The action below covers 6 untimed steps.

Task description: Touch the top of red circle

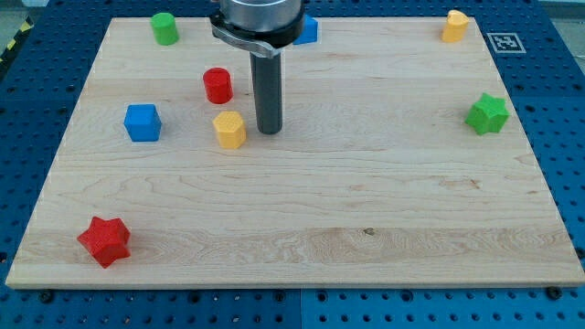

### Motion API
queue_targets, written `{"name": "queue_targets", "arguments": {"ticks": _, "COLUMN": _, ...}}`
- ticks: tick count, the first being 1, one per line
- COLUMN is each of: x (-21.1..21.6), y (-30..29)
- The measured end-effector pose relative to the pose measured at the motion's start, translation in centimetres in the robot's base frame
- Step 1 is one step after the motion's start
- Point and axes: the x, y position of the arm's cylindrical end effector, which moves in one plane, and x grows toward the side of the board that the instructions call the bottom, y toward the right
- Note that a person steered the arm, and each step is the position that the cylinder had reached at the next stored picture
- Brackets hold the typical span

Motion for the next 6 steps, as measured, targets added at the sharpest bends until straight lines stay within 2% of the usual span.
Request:
{"name": "queue_targets", "arguments": {"ticks": 1, "x": -0.1, "y": -2.9}}
{"name": "queue_targets", "arguments": {"ticks": 2, "x": -2.7, "y": -7.3}}
{"name": "queue_targets", "arguments": {"ticks": 4, "x": -6.6, "y": -12.3}}
{"name": "queue_targets", "arguments": {"ticks": 5, "x": -12.0, "y": -14.9}}
{"name": "queue_targets", "arguments": {"ticks": 6, "x": -11.4, "y": -7.8}}
